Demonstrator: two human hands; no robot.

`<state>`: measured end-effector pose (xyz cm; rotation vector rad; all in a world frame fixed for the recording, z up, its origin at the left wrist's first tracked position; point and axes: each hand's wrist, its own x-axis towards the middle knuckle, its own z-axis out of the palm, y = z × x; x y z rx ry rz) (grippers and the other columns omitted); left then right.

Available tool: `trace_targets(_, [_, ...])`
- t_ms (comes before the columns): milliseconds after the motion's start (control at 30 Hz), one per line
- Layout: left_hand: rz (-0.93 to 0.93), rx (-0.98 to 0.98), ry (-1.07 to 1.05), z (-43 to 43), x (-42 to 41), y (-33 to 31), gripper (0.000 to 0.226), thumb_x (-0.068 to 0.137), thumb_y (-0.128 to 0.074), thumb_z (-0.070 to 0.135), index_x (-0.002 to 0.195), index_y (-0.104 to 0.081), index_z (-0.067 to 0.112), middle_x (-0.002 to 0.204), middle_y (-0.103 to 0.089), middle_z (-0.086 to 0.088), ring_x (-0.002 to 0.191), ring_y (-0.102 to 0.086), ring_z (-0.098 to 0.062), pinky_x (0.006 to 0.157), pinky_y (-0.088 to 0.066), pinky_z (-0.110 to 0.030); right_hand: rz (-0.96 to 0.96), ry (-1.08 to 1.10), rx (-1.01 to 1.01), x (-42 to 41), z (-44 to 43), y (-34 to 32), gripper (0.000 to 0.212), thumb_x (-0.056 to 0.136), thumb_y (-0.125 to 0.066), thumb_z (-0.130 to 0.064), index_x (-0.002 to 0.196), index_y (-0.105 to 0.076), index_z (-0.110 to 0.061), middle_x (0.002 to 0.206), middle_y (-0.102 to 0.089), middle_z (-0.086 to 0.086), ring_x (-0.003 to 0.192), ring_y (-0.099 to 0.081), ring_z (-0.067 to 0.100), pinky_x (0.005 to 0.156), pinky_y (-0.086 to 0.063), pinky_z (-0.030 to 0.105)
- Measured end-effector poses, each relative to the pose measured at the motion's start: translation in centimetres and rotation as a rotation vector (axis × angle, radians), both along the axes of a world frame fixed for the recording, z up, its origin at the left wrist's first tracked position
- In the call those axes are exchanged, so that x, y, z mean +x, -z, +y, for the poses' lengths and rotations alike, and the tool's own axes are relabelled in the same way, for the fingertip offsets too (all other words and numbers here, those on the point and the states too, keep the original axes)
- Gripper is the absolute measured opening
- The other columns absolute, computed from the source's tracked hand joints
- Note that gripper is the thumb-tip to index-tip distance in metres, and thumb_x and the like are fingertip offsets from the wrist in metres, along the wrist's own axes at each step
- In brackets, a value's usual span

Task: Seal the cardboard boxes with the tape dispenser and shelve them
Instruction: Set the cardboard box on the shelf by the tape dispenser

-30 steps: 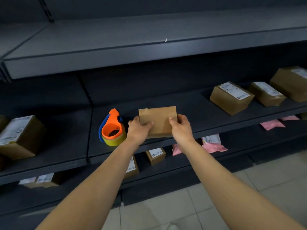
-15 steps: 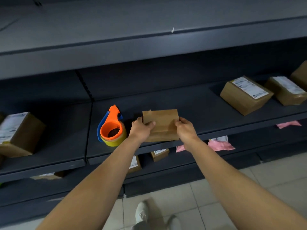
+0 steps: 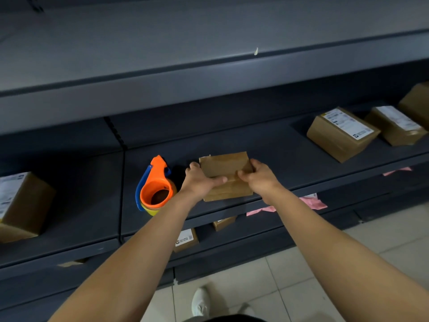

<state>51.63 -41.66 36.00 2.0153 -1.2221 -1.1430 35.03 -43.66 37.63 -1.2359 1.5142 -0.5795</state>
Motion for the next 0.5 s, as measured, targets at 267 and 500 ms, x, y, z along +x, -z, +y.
trace_targets(267, [0.145,-0.031,0.034,-0.2,1.8,-1.2,0.075,0.059,-0.088,0.04,0.121,-0.047,0.027,0.118,-0.054,-0.005,0.1,-0.063,-0.024,0.076,-0.059,-0.041,-0.024,-0.046,-0.034,-0.6,-0.9,-1.4,0.076,0.088,-0.068,-0.031,0.151,-0.026,-0.027,0.156,-0.027,-0.002,0.14,-0.031,0.018,0.1,-0.03,0.02])
trace_targets(500, [0.078,-0.099,-0.116,-0.2,1.5,-1.0,0.053,0.083,-0.072,0.033,0.127,-0.05,0.014,0.116,-0.059,-0.008,0.099,-0.061,-0.025,0.086,-0.055,-0.042,0.098,0.05,-0.086,-0.1,-1.4,-0.5,0.051,0.095,-0.056,-0.033,0.141,-0.046,-0.012,0.143,-0.048,0.008,0.13,-0.047,0.023,0.108,-0.035,0.027])
